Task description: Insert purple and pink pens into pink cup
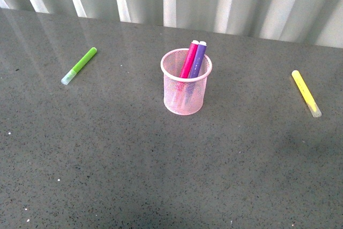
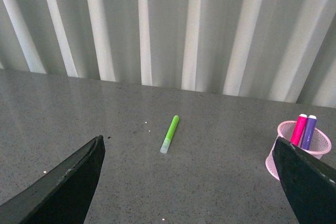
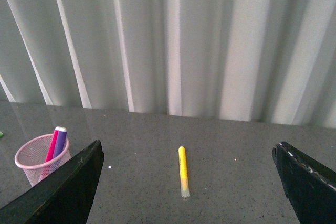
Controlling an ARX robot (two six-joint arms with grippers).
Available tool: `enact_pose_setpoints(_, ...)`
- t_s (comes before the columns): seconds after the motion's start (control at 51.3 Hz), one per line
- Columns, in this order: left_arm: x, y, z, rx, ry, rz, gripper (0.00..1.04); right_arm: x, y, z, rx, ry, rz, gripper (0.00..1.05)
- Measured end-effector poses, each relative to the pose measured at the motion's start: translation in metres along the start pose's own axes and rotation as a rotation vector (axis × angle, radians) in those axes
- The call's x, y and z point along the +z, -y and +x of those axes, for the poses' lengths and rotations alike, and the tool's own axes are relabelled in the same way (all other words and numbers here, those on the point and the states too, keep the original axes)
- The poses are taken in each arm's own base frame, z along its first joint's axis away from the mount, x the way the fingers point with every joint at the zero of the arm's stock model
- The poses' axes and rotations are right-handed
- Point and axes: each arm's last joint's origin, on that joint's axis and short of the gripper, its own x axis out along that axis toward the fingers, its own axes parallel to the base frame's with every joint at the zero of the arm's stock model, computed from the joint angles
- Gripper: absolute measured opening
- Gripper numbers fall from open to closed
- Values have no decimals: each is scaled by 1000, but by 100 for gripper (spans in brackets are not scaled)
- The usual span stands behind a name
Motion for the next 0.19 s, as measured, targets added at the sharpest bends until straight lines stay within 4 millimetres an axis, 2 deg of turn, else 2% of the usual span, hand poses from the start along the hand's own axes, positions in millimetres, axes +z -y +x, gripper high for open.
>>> enact_pose_setpoints(0.195, 0, 0, 0, 0, 0, 0, 98, 0, 0, 0, 0, 0, 0, 98)
